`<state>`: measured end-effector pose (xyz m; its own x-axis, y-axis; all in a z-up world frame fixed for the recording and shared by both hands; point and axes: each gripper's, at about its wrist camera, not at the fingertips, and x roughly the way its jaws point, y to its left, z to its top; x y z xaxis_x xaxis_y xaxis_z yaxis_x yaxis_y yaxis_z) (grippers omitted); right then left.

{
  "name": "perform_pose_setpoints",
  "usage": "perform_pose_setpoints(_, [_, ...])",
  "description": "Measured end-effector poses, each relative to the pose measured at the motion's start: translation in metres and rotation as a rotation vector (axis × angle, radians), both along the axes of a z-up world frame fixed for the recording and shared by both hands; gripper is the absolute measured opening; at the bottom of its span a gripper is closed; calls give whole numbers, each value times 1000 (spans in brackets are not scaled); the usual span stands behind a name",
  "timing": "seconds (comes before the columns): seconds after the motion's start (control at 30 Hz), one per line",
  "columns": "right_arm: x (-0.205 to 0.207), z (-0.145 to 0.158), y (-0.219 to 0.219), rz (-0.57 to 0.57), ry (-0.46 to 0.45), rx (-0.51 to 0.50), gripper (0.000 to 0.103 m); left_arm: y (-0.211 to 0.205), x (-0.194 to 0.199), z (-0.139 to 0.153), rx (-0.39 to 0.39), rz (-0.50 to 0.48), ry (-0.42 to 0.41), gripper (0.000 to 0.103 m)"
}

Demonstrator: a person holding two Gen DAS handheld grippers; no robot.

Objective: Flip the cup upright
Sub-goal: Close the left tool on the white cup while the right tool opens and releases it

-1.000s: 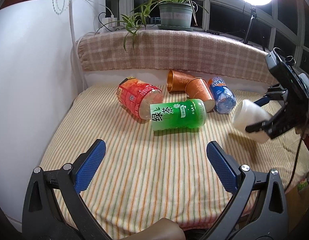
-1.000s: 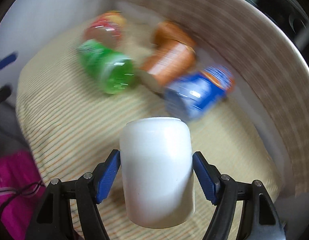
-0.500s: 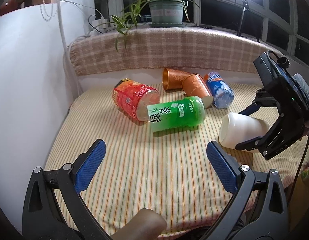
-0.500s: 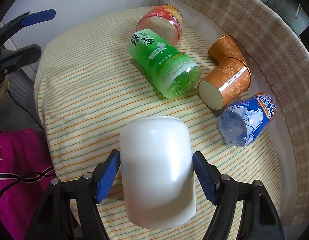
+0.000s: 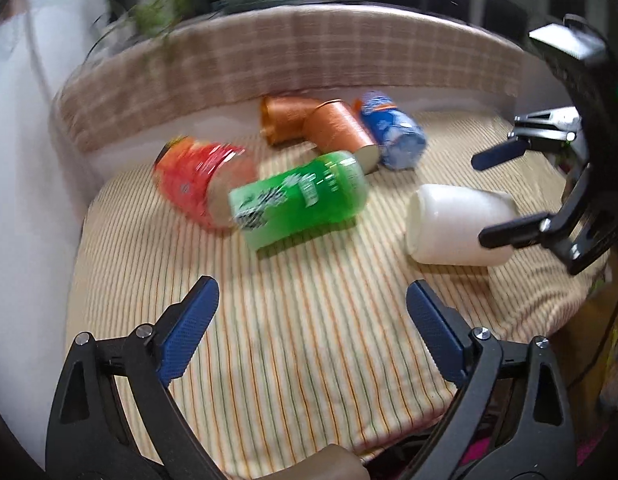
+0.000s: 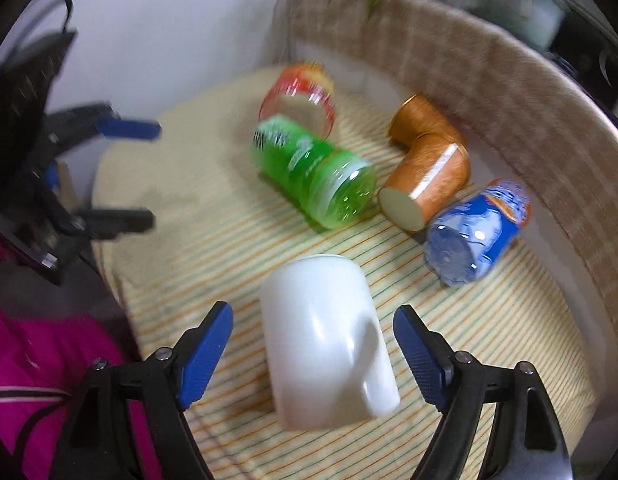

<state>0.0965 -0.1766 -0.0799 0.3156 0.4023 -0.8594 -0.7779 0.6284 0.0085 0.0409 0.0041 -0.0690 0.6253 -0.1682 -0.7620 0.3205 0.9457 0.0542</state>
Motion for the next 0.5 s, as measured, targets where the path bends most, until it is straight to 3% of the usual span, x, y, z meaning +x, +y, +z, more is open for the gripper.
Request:
perform_pose_setpoints(0.3, [-31,5,-78,-297,10,203,85,-50,13,12,127,-248,-8,97])
perform_pose_setpoints(0.5, [-58,-2,-127,-482,38,317,85,-93,17,8,251,-426,-7,97])
